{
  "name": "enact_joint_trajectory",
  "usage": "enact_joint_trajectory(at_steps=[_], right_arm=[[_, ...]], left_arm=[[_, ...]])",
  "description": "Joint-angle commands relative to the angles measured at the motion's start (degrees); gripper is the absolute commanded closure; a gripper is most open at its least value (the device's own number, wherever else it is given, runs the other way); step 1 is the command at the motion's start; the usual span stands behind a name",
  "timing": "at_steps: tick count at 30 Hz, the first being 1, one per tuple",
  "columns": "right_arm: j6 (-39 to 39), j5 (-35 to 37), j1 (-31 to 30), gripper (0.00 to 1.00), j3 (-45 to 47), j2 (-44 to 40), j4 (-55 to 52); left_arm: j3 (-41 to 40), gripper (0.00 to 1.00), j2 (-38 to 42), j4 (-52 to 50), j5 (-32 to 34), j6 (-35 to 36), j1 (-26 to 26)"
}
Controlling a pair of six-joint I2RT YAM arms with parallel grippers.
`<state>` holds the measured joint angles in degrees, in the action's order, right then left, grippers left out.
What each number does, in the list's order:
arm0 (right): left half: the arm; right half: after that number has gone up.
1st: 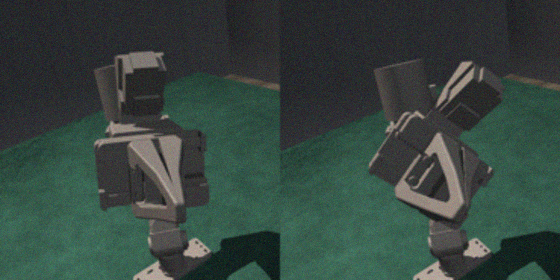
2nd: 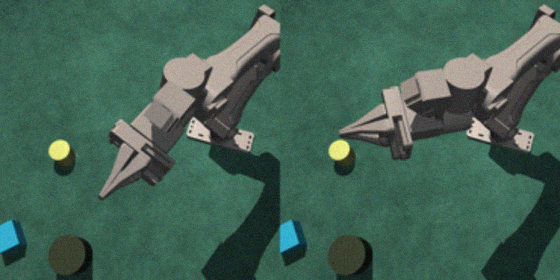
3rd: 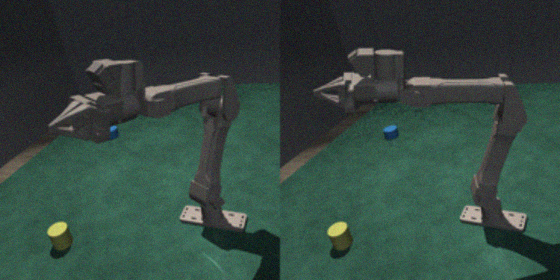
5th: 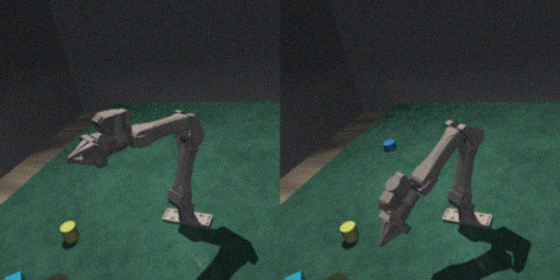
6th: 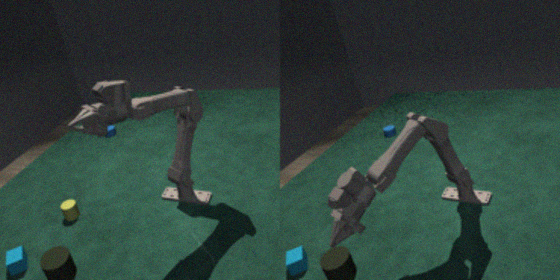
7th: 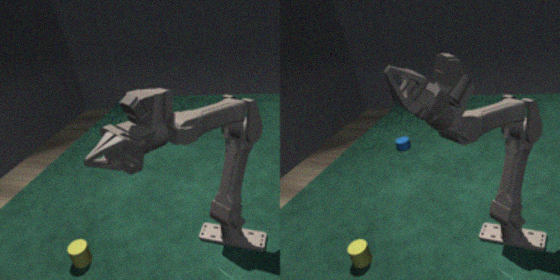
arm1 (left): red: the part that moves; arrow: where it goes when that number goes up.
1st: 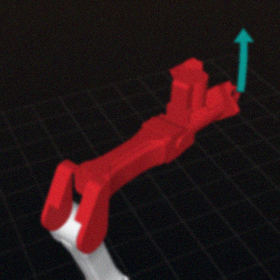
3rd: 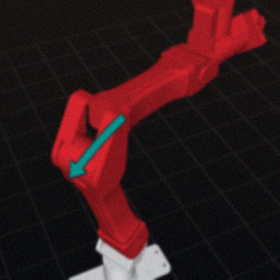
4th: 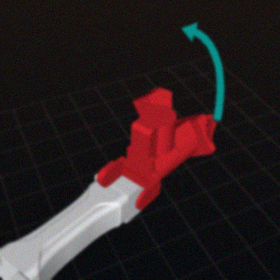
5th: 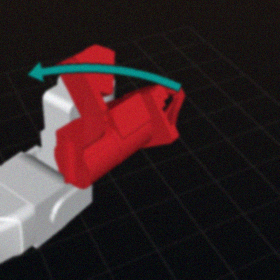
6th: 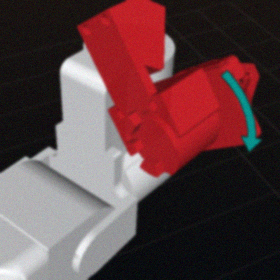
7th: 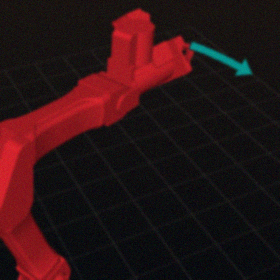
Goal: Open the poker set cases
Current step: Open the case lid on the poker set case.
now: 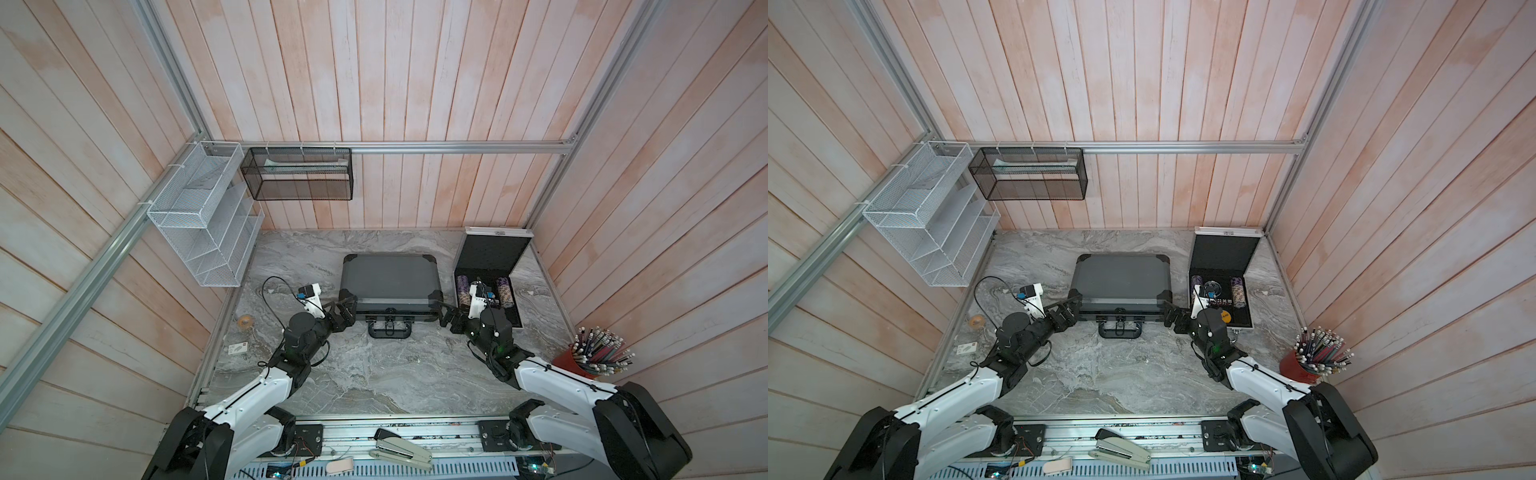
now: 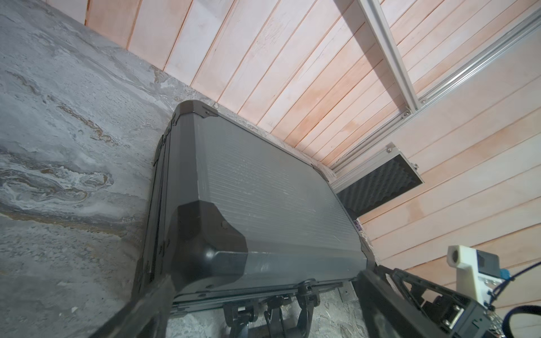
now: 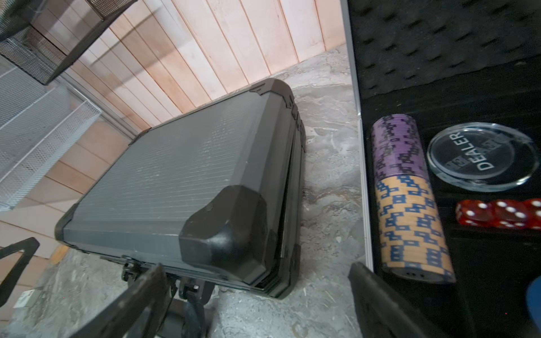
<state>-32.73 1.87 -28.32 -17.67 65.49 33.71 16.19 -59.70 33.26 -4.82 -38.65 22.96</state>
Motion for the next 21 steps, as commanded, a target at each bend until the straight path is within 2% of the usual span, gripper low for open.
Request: enact_joint_trajectory(at_steps=[1,8,21], right_arm=[[-2.8,-4.5,1.5,0.02,0.5,1.5,3.8],[-8.0,-13.7,5.5,0.02,1.1,5.0,9.7],[-13.7,-20.8,5.9,0.02,-1.2,14.9,16.5]], left_arm=[[-1.5,0.00,1.4,1.8,1.5,2.4,0.4],[-1.6,0.00,1.4,2.3,1.0,3.7,1.3],[-0.2,0.00,-0.9,2.3,4.3,5.0,4.6]])
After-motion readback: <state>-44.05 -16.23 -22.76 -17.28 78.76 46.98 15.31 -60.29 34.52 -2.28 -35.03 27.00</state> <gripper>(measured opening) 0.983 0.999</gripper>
